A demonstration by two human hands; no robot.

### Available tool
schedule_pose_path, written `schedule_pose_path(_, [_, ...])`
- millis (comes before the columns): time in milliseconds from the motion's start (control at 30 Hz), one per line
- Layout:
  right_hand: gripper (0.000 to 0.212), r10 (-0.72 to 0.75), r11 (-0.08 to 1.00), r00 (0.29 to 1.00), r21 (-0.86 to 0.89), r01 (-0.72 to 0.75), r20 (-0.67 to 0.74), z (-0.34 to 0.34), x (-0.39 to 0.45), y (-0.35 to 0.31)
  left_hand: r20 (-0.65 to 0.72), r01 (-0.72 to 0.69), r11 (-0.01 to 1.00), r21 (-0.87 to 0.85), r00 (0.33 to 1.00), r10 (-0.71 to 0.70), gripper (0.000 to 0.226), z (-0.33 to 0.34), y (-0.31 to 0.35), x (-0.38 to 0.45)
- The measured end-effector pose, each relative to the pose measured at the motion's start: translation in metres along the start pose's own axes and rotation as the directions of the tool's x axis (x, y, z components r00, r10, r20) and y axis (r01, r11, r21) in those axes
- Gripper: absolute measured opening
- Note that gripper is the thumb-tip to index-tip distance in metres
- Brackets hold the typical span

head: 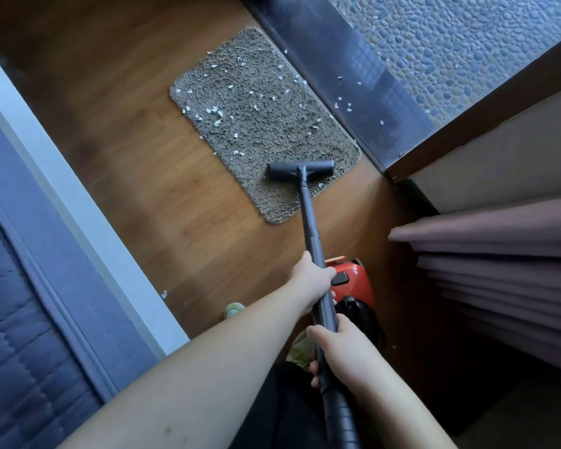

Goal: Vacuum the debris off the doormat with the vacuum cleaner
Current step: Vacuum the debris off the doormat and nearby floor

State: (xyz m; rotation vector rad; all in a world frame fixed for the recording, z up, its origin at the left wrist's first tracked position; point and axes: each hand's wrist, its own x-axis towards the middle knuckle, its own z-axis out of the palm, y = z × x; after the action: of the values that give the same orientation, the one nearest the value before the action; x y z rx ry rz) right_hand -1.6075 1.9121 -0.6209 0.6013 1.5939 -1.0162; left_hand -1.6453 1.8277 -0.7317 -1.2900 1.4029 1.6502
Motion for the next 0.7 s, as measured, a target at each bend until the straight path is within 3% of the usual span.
schedule_pose_path(333, [0.020,-0.022,0.997,0.991,-0.065,0.030,0.131,0.036,0.017,-0.024,-0.184,-0.038,0.999,0.002,0.982,0.038,0.050,-0.062,0.003,0.011])
schedule_pose_path(433, [0.020,-0.013,0.998,0.992,-0.059,0.020,0.128,0.038,0.021,-0.027,-0.177,-0.024,1.000,0.011,0.984,0.026,0.041,-0.063,0.005,0.012])
schedule_pose_path(700, [0.021,0.007,1.000,1.000,-0.014,-0.007,0.030,0.009,0.015,-0.015,-0.048,-0.001,1.000,-0.004,0.999,0.001,0.062,-0.018,0.008,0.009])
